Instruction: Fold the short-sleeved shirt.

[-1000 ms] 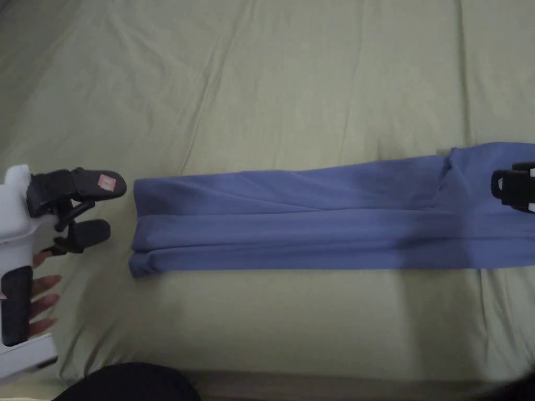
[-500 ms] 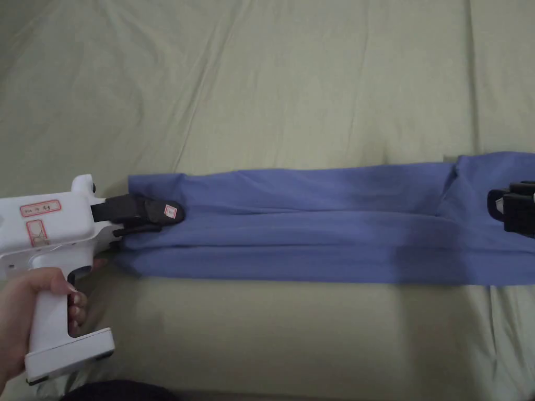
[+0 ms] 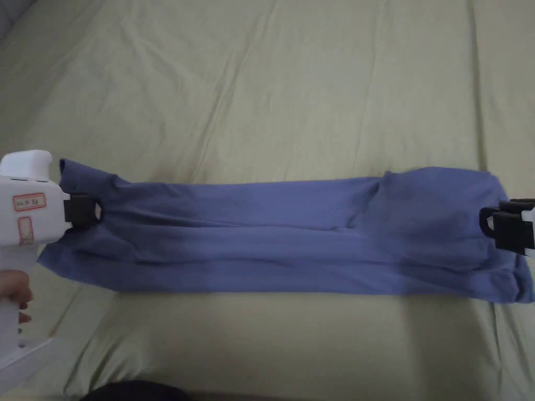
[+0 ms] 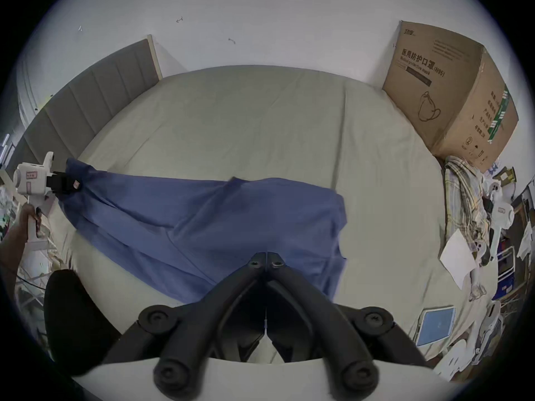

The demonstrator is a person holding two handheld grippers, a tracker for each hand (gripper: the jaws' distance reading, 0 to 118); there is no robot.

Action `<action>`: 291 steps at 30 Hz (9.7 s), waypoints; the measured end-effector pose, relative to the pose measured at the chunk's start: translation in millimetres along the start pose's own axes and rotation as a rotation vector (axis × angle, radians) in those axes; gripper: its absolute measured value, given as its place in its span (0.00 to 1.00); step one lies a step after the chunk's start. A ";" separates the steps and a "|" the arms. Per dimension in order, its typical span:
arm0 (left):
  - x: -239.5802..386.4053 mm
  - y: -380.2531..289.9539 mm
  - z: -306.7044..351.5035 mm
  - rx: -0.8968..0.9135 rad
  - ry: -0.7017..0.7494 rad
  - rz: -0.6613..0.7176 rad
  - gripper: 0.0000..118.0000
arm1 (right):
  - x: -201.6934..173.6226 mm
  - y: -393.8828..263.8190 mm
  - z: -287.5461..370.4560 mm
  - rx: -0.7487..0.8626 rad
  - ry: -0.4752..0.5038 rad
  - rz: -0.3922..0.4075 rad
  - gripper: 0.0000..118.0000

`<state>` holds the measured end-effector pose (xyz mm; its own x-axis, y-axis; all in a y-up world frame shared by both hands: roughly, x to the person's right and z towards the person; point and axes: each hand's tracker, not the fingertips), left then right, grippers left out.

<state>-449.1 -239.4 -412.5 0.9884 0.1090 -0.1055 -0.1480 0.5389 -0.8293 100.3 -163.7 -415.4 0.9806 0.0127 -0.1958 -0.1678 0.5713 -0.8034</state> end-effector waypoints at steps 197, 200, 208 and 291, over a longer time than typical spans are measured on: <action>75.1 17.3 -22.8 -0.214 -0.606 -0.031 0.18 | -126.7 50.4 -29.8 -0.020 0.341 -0.235 0.00; 1.5 28.4 6.7 -0.191 -0.442 -0.035 0.18 | -194.7 63.5 -27.0 0.021 0.450 -0.239 0.00; -133.2 64.5 25.4 -0.188 -0.099 -0.149 0.19 | -321.1 79.4 -37.6 0.005 0.530 -0.151 0.01; 285.9 32.4 202.3 0.943 -0.011 -0.164 1.00 | -18.0 56.3 190.1 0.899 -0.169 -0.126 1.00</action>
<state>-178.1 -21.9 -358.5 0.9996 -0.0229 -0.0184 0.0220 0.9985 -0.0498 92.6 24.3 -350.2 0.9999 -0.0139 0.0051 0.0142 0.9981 -0.0606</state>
